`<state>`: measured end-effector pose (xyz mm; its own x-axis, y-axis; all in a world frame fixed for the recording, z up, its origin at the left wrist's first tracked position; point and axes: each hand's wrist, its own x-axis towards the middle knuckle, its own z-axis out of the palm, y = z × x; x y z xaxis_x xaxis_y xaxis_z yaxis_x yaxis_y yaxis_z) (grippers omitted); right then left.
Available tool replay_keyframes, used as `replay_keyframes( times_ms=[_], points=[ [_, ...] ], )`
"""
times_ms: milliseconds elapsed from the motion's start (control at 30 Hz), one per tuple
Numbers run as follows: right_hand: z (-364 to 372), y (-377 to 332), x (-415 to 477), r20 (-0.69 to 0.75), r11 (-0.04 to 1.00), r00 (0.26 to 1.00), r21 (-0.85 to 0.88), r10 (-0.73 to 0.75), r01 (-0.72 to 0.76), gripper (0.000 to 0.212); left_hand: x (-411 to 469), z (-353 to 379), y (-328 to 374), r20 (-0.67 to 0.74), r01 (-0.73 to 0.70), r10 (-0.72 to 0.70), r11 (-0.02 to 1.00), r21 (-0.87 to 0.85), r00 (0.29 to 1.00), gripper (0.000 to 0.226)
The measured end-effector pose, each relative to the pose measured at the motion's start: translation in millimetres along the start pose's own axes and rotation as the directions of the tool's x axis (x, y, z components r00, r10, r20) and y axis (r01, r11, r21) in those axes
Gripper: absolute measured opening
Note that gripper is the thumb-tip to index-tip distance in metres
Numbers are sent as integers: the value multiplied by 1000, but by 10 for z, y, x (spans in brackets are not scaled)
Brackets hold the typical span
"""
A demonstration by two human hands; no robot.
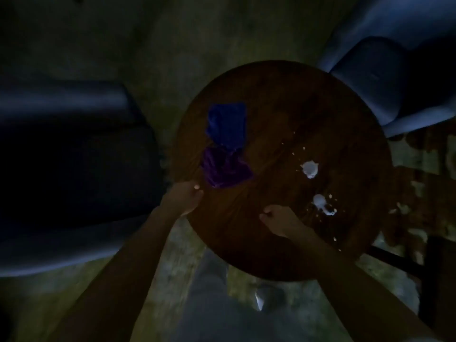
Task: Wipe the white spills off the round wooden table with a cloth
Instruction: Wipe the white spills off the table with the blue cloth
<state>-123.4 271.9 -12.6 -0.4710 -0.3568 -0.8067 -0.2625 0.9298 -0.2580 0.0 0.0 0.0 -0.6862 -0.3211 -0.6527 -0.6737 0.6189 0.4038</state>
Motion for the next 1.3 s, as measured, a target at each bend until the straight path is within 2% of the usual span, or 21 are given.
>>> replay_keyframes(
  times_ms=[200, 300, 400, 500, 600, 667, 733, 867, 1033, 1133, 1200, 1300],
  points=[
    [-489, -653, 854, -111, 997, 994, 70, -15, 23, 49, 907, -468, -47, -79, -78, 88, 990, 120, 993, 41],
    [-729, -914, 1401, -265, 992, 962, 88, -60, 87, 52, 1385, -529, -91, -91, -88, 102, 985, 147, 991, 50],
    [-894, -1185, 1883, -438, 987, 893, 73, -100, 146, 59, 1805, -484, -131, -88, -99, 123, 965, 241, 988, 58],
    [-978, -1416, 2384, -536, 982, 826, -37, -176, 185, 69, 2222, -355, -212, -117, -83, 128, 941, 329, 985, 64],
    [-956, -1591, 2798, -505, 961, 820, -199, -270, 195, 78, 2484, -212, -360, -193, -105, 200, 903, 416, 961, 66],
    [-858, -1663, 2987, -475, 940, 819, -259, -323, 221, 81, 2559, -121, -448, -241, -118, 247, 885, 450, 939, 68],
    [-759, -1674, 3090, -505, 928, 788, -298, -353, 225, 84, 2597, -45, -508, -288, -113, 284, 864, 490, 915, 68],
    [-681, -1563, 3190, -567, 897, 705, -365, -426, 248, 89, 2652, -8, -558, -331, -111, 316, 850, 514, 889, 67],
    [-844, -1240, 3187, -525, 859, 689, -405, -499, 313, 80, 2586, -43, -507, -313, -114, 289, 872, 476, 905, 69],
    [-1070, -679, 3167, -551, 886, 703, -372, -450, 276, 77, 2566, -86, -459, -286, -110, 251, 896, 430, 925, 72],
    [-1199, -198, 3130, -566, 906, 716, -346, -408, 243, 77, 2574, -130, -363, -305, -58, 172, 935, 349, 937, 71],
    [-1382, 572, 3024, -607, 941, 727, -294, -319, 168, 78, 2597, -154, 43, -328, 1, 82, 969, 247, 941, 66]
  ],
)
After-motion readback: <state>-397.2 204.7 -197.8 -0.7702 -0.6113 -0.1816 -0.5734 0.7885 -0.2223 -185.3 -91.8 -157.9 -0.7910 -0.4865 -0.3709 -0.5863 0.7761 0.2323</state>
